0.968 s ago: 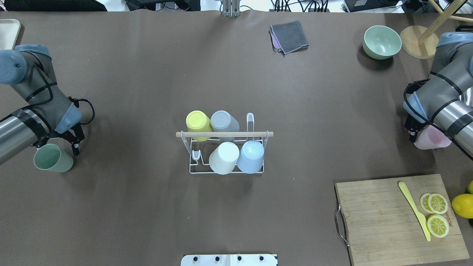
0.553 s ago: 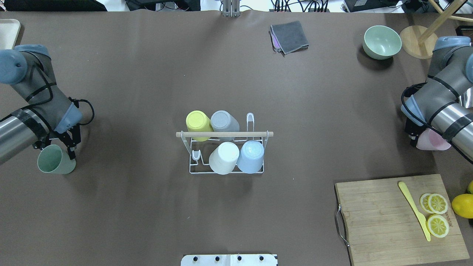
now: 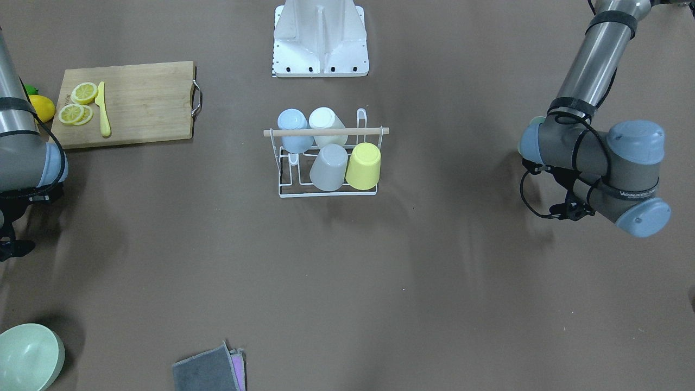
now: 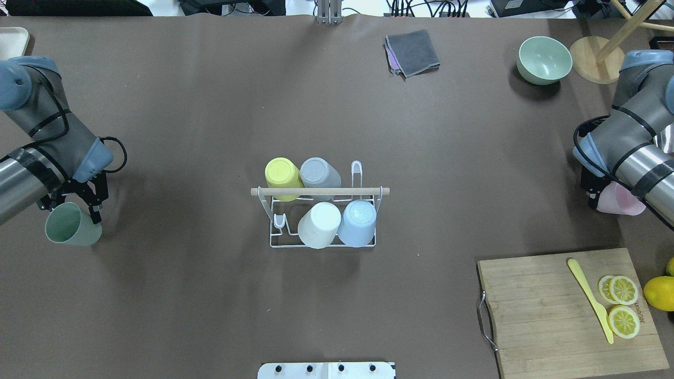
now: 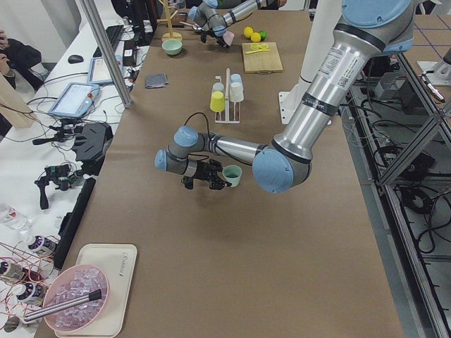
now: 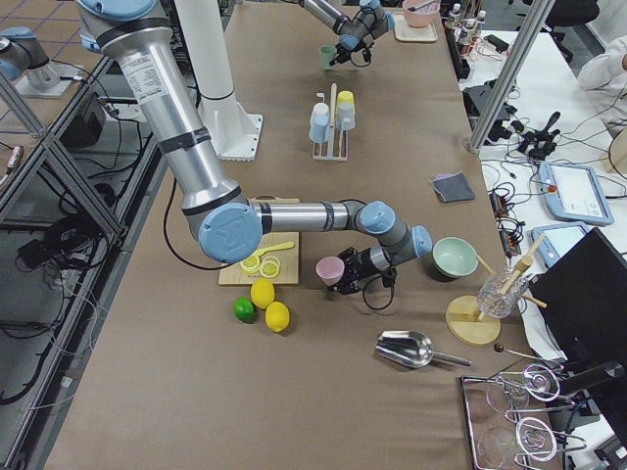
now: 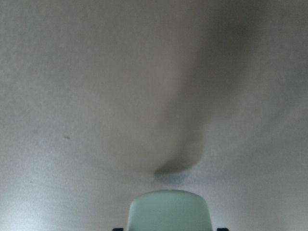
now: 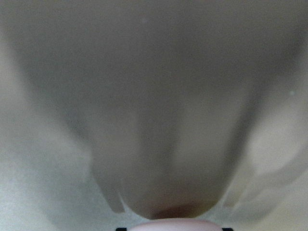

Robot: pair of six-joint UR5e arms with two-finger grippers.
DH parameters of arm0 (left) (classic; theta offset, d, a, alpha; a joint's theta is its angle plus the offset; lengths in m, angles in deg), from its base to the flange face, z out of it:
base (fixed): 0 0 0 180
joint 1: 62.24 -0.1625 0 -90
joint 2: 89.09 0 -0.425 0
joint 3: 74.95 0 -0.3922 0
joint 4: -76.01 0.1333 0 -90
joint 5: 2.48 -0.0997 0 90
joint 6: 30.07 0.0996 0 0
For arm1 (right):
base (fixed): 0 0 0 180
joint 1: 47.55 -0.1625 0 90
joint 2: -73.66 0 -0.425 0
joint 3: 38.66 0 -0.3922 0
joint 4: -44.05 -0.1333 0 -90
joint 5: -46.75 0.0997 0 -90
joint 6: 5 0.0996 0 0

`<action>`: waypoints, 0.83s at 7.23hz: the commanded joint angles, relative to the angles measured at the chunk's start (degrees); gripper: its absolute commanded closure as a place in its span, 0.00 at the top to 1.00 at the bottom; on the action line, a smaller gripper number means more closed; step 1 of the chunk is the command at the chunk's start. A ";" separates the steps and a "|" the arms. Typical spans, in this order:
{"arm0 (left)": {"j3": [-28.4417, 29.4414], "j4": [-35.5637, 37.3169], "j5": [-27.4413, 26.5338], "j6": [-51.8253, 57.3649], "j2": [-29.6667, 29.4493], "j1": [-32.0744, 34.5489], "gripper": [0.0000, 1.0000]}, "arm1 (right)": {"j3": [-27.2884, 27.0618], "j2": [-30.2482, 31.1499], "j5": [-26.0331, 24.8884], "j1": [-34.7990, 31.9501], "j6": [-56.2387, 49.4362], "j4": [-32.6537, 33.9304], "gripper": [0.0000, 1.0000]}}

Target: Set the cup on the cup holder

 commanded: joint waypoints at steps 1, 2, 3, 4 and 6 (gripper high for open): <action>-4.62 2.28 -0.89 1.75 0.06 2.15 0.00 | 0.00 -0.04 0.09 -2.10 -1.76 0.02 0.29; -7.70 2.63 -2.90 1.67 -0.03 2.25 0.00 | -0.61 -0.31 0.09 -3.50 -3.43 -0.06 0.30; -11.73 2.89 -5.45 1.67 -0.12 2.33 0.00 | -0.70 -0.74 0.70 -4.82 -6.31 -0.33 0.29; -14.99 2.72 -9.39 1.49 -0.12 2.42 0.00 | -0.79 -1.18 2.44 -5.79 -8.34 -0.50 0.29; -19.75 -0.68 -18.53 1.23 -0.03 3.64 0.00 | -0.79 -3.11 5.95 -5.63 -9.33 -3.91 0.29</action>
